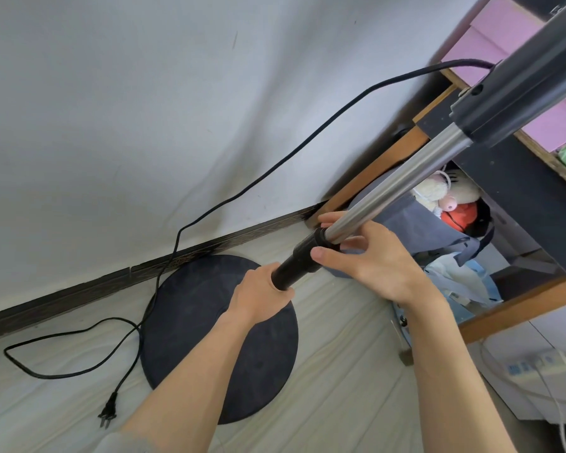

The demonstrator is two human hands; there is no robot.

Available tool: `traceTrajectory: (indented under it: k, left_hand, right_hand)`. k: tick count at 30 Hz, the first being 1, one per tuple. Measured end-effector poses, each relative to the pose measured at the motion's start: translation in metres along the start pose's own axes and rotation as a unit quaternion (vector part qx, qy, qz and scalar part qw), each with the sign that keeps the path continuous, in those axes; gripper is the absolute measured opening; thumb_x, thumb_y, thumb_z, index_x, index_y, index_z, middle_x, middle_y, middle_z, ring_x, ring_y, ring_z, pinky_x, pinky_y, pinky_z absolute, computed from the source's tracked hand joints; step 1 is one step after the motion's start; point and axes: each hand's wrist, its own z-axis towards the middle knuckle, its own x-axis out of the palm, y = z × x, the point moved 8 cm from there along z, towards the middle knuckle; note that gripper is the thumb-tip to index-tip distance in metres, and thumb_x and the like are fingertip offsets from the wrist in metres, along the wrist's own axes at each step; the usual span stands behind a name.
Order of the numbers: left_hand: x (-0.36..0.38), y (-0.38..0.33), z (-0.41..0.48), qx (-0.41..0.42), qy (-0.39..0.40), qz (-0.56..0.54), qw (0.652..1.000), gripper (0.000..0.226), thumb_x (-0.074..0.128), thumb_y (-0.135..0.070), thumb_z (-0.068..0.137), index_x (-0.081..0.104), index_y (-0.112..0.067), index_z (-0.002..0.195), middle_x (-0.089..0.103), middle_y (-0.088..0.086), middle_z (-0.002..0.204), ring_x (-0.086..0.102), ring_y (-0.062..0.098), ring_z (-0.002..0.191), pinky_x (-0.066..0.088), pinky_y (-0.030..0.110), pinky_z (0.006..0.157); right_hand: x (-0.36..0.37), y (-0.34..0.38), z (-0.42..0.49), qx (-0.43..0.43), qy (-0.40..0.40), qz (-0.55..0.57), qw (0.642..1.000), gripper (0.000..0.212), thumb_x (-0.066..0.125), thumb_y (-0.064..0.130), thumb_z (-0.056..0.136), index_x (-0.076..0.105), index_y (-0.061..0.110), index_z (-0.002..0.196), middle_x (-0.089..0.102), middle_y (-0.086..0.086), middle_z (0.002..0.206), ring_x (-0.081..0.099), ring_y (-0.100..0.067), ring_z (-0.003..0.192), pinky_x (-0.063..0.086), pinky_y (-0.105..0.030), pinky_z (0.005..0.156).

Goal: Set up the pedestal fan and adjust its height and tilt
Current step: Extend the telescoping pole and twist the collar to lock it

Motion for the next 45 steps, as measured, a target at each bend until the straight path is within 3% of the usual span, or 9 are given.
traceTrajectory:
  k: [2, 7, 14, 18, 23, 29, 35, 40, 45]
  left_hand:
    - [-0.001, 0.000, 0.000, 0.002, -0.004, -0.002, 1.000, 0.022, 0.066, -0.041, 0.073, 0.058, -0.040, 0.093, 0.067, -0.014, 0.077, 0.064, 0.010, 0.069, 0.054, 0.029, 0.064]
    - [0.001, -0.001, 0.000, 0.002, -0.002, -0.004, 1.000, 0.020, 0.067, -0.043, 0.072, 0.054, -0.044, 0.087, 0.066, -0.015, 0.079, 0.065, 0.009, 0.071, 0.056, 0.030, 0.068]
    - [0.000, 0.001, 0.001, -0.005, -0.006, -0.006, 1.000, 0.017, 0.066, -0.043, 0.071, 0.054, -0.044, 0.083, 0.066, -0.014, 0.077, 0.064, 0.009, 0.070, 0.057, 0.033, 0.068]
    - [-0.001, -0.001, 0.000, -0.003, -0.002, -0.012, 1.000, 0.018, 0.067, -0.042, 0.073, 0.053, -0.044, 0.085, 0.065, -0.014, 0.078, 0.064, 0.009, 0.071, 0.052, 0.027, 0.064]
    - [-0.001, -0.002, 0.000, 0.000, -0.005, -0.007, 1.000, 0.017, 0.067, -0.040, 0.073, 0.055, -0.043, 0.085, 0.066, -0.014, 0.076, 0.064, 0.009, 0.069, 0.050, 0.026, 0.061]
    - [0.000, -0.003, -0.002, 0.003, -0.001, -0.006, 1.000, 0.020, 0.070, -0.035, 0.079, 0.060, -0.037, 0.097, 0.067, -0.013, 0.079, 0.065, 0.011, 0.072, 0.054, 0.028, 0.067]
    - [-0.003, -0.005, -0.002, 0.007, 0.000, -0.004, 1.000, 0.018, 0.069, -0.035, 0.079, 0.053, -0.042, 0.085, 0.065, -0.013, 0.076, 0.063, 0.010, 0.068, 0.044, 0.023, 0.058]
    - [-0.002, -0.005, -0.003, 0.005, -0.003, -0.006, 1.000, 0.017, 0.070, -0.035, 0.078, 0.055, -0.041, 0.084, 0.064, -0.014, 0.074, 0.062, 0.009, 0.066, 0.042, 0.021, 0.057]
    - [-0.002, -0.004, -0.002, 0.004, 0.002, -0.003, 1.000, 0.017, 0.068, -0.036, 0.076, 0.058, -0.038, 0.090, 0.066, -0.012, 0.075, 0.063, 0.010, 0.067, 0.046, 0.024, 0.058]
  right_hand:
    - [-0.002, 0.000, -0.002, -0.012, 0.006, 0.013, 1.000, 0.053, 0.075, 0.061, 0.068, 0.068, 0.037, 0.115, 0.073, 0.022, 0.106, 0.067, 0.006, 0.098, 0.054, -0.018, 0.086]
    - [-0.004, 0.005, 0.001, -0.004, -0.078, -0.061, 0.995, 0.046, 0.068, 0.076, 0.069, 0.063, 0.032, 0.082, 0.066, 0.025, 0.069, 0.060, 0.014, 0.076, 0.043, -0.003, 0.061]
    - [-0.014, 0.006, -0.006, -0.031, -0.063, 0.012, 0.997, 0.018, 0.079, 0.046, 0.077, 0.074, 0.037, 0.092, 0.075, 0.024, 0.091, 0.070, 0.007, 0.083, 0.053, -0.012, 0.074]
    - [-0.015, 0.008, -0.004, -0.025, -0.113, -0.037, 0.993, 0.030, 0.076, 0.061, 0.073, 0.066, 0.036, 0.086, 0.070, 0.012, 0.080, 0.064, 0.003, 0.080, 0.046, -0.006, 0.063]
    - [-0.007, 0.001, -0.006, -0.020, -0.022, 0.034, 0.999, 0.037, 0.084, 0.038, 0.077, 0.070, 0.035, 0.111, 0.074, 0.024, 0.100, 0.067, 0.008, 0.095, 0.051, -0.007, 0.077]
    - [-0.003, 0.006, -0.001, -0.007, -0.103, -0.062, 0.993, 0.040, 0.069, 0.069, 0.071, 0.065, 0.031, 0.080, 0.070, 0.016, 0.077, 0.064, 0.007, 0.078, 0.044, -0.005, 0.061]
    - [-0.004, 0.002, -0.003, -0.014, -0.023, 0.028, 0.999, 0.040, 0.082, 0.039, 0.078, 0.068, 0.032, 0.115, 0.072, 0.020, 0.107, 0.068, 0.005, 0.097, 0.056, -0.017, 0.085]
    - [-0.002, 0.008, 0.000, 0.007, -0.090, -0.072, 0.993, 0.044, 0.066, 0.073, 0.068, 0.061, 0.034, 0.087, 0.069, 0.017, 0.089, 0.065, 0.000, 0.083, 0.051, -0.015, 0.067]
    - [0.005, -0.001, -0.002, 0.017, 0.019, 0.018, 0.999, 0.059, 0.080, 0.056, 0.070, 0.062, 0.035, 0.122, 0.069, 0.023, 0.112, 0.065, 0.004, 0.103, 0.054, -0.020, 0.087]
